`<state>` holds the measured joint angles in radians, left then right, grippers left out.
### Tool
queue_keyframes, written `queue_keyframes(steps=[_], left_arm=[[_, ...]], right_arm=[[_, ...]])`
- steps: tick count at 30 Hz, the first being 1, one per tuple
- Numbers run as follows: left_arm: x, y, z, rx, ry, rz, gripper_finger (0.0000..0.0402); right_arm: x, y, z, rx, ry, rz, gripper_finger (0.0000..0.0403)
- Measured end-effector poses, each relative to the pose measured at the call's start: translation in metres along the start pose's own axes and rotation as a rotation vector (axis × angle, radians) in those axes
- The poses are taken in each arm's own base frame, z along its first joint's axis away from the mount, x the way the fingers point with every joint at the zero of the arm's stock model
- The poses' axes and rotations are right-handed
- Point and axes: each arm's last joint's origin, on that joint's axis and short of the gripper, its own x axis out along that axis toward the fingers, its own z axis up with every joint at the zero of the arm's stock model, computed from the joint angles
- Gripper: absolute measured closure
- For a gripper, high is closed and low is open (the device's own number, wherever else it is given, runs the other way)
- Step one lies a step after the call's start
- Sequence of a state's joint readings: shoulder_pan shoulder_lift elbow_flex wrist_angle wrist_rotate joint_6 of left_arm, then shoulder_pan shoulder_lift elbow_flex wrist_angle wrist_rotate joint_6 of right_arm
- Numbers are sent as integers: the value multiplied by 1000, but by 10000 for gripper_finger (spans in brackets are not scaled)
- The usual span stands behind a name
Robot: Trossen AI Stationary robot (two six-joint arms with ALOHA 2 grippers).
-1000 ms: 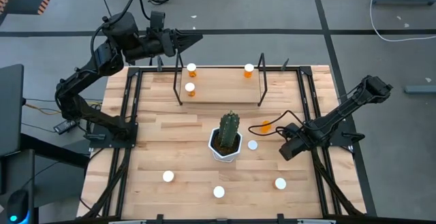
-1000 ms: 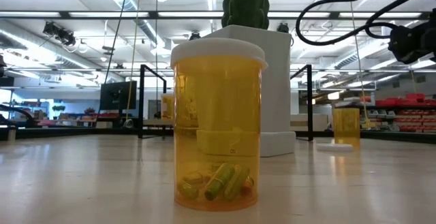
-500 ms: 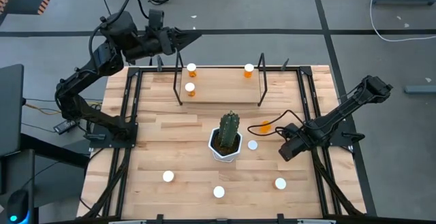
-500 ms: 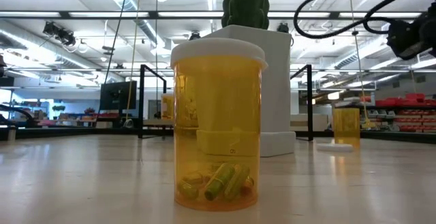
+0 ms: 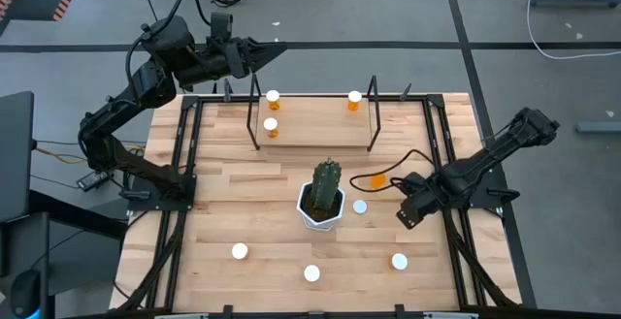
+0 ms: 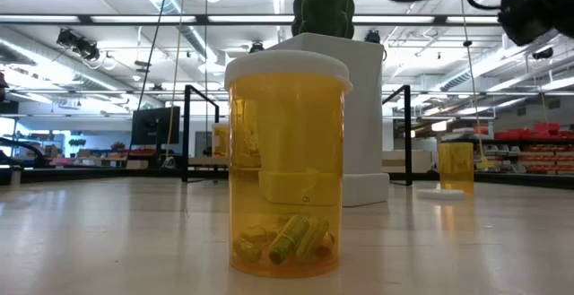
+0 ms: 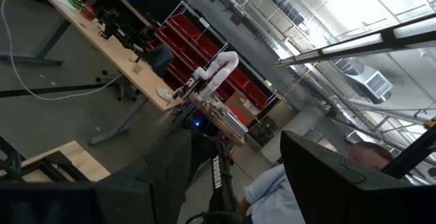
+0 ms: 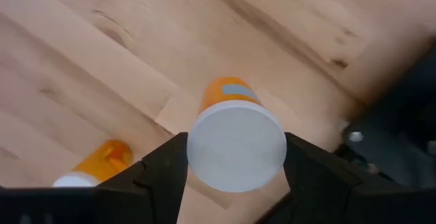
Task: Pick and place medicine bottles onto shelf by color
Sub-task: Put the orange medicine bottle on the shelf
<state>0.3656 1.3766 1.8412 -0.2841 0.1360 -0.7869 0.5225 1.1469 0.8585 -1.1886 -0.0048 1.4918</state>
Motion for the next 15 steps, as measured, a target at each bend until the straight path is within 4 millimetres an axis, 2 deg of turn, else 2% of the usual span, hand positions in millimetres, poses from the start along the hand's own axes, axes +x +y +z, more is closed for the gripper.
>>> queue_keyframes(steps=[7, 15], left_arm=[[0, 0, 0, 15, 0, 0, 169], [0, 0, 0, 17, 0, 0, 172]], right_arm=[[-39, 2, 19, -49, -34, 14, 174], [-88, 5, 48, -116, -179, 116, 173]])
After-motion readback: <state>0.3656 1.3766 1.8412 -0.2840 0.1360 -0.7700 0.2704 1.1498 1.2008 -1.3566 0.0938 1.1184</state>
